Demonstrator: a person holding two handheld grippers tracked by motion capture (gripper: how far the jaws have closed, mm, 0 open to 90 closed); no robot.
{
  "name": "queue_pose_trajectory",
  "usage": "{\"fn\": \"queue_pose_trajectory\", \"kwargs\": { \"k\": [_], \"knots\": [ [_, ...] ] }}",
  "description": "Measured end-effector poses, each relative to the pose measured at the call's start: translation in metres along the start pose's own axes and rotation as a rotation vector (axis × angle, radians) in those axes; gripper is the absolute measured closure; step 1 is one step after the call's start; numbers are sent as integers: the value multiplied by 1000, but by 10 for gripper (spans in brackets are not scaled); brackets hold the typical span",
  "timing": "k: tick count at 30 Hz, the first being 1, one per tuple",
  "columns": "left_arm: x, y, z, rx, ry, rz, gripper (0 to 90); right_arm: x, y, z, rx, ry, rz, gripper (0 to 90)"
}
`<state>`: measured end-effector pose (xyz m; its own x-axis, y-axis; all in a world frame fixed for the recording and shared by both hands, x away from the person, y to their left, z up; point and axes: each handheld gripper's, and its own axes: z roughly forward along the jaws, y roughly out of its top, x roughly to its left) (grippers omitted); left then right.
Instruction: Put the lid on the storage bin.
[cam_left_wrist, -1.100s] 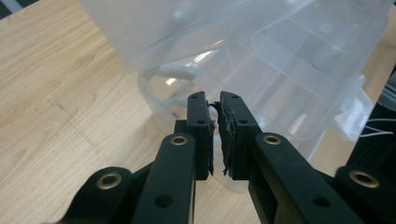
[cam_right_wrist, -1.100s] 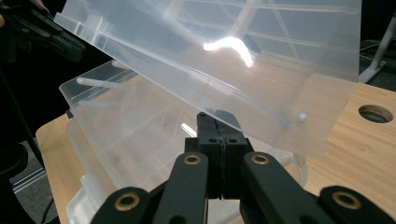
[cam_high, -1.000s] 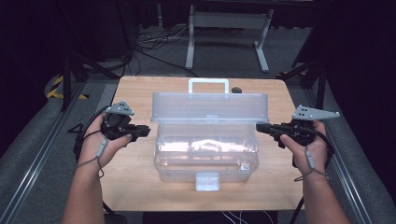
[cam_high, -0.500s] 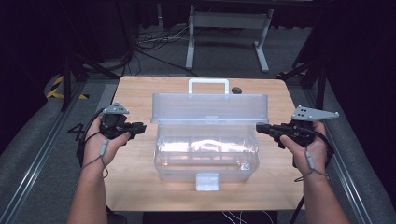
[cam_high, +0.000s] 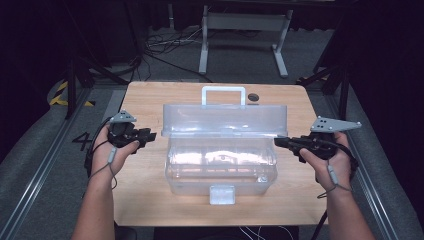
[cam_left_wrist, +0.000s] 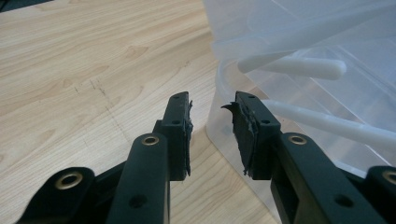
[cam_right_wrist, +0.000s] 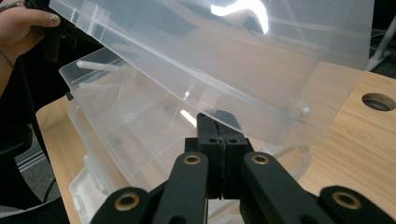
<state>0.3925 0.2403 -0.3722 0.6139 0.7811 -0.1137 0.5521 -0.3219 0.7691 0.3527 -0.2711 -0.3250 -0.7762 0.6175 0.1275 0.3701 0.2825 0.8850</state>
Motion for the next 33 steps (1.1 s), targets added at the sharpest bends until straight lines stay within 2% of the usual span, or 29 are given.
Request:
{"fn": "queue_pose_trajectory", "kwargs": {
  "k": [4, 7, 10, 14, 19, 29, 33],
  "knots": [
    [2, -1, 3, -6, 1, 40, 599, 1, -2, -1, 20, 6, -6, 900],
    [4, -3, 5, -8, -14, 49, 585, 2, -3, -1, 39, 7, -15, 900],
    [6, -4, 7, -6, -9, 50, 572, 2, -5, -1, 60, -5, -22, 900],
    [9, -7, 6, -2, -12, 38, 569, 2, -6, -2, 77, 2, -29, 900],
    [13, -10, 7, -1, -16, 41, 556, 6, -8, -1, 128, -7, -68, 900],
    [14, -14, 13, 11, -60, 51, 537, 6, -11, -1, 189, 9, -77, 900],
    [14, -15, 15, 29, -65, 45, 527, 7, -11, -1, 215, 17, -81, 900]
  ]
}}
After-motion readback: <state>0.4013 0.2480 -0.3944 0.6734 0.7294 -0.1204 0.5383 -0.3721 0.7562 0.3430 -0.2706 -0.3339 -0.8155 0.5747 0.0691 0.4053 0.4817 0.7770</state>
